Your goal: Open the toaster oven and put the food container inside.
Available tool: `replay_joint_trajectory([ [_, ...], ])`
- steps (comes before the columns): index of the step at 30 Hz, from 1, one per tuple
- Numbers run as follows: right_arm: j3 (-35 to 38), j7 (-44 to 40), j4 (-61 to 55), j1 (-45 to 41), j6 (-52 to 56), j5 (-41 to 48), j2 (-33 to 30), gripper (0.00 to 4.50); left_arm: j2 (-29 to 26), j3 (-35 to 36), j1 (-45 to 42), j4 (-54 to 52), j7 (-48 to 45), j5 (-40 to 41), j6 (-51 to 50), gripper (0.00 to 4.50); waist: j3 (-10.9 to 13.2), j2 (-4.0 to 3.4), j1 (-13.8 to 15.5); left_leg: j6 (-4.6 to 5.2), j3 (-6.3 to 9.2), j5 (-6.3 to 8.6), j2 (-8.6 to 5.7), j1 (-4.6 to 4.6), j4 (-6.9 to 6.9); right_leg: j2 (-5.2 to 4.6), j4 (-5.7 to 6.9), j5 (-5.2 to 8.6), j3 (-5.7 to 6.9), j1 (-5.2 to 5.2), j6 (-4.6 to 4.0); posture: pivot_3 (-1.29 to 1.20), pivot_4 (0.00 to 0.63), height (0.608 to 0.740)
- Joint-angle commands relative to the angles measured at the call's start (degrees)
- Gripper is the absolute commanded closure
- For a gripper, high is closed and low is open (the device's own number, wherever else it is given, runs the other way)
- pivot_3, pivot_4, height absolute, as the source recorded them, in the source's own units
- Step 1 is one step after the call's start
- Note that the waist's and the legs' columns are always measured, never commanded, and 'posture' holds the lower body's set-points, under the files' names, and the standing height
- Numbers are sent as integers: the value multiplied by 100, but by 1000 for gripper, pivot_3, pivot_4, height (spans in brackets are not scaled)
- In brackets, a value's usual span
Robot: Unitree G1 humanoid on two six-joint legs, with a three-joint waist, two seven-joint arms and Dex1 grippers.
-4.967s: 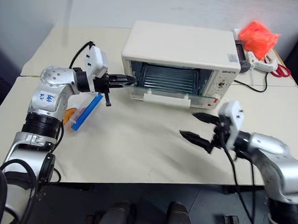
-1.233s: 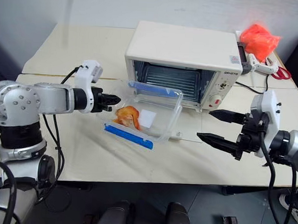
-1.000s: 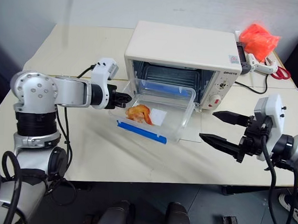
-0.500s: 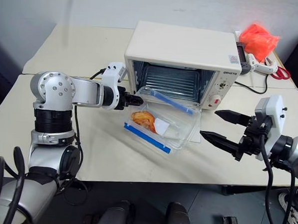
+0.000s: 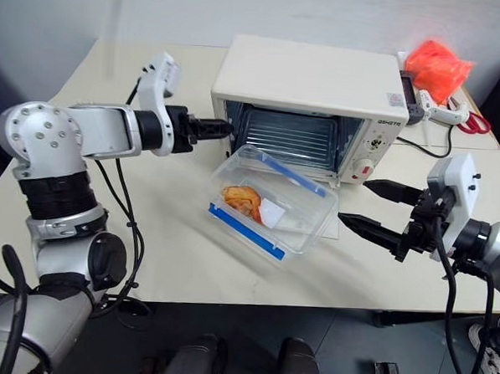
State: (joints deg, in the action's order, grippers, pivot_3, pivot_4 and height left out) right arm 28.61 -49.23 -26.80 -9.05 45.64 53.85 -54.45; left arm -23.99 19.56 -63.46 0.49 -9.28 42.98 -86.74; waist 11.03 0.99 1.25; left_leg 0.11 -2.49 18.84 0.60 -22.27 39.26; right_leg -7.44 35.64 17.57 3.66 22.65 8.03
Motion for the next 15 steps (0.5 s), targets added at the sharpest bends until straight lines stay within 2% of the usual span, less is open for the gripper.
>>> replay_joint_trajectory([
  [1, 301, 84, -288, -178, 282, 614, -206, 407, -772, 56, 207, -338, -1818, 611, 752, 2157, -1, -2, -36, -2, -1, -1, 1, 5, -7, 1, 0, 1, -1, 1, -1, 0, 150, 740],
  [5, 316, 326, -786, -163, 607, 1498, -234, 1609, -1925, -456, 859, -699, -4189, 1201, 1123, 3356, -1, -2, -48, -7, -27, -2, 9, 7, -13, 8, 1, 5, 5, 1, -10, 0, 150, 740],
  [9, 129, 788, -1358, 125, 754, 2382, -133, 2915, -2791, -1276, 1460, -907, -5799, 991, 1786, 4495, 0, -2, 18, -6, -36, -3, 8, 7, -8, 5, -7, 6, 5, -7, -12, 0, 150, 740],
  [14, -264, 1315, -1938, 706, 735, 2778, -96, 4462, -3663, -2367, 2184, -1160, -7488, 162, 3116, 4500, -1, -1, 19, 6, -37, -1, 3, 9, -6, 0, -12, 6, 0, -15, -12, 0, 150, 740],
  [15, -315, 1400, -2003, 804, 724, 2811, -110, 4488, -3739, -2531, 2266, -1177, -7704, -16, 3392, 4500, -1, -1, 15, 7, -36, -1, 3, 6, -6, 0, -12, 6, -2, -10, -12, 0, 150, 740],
])
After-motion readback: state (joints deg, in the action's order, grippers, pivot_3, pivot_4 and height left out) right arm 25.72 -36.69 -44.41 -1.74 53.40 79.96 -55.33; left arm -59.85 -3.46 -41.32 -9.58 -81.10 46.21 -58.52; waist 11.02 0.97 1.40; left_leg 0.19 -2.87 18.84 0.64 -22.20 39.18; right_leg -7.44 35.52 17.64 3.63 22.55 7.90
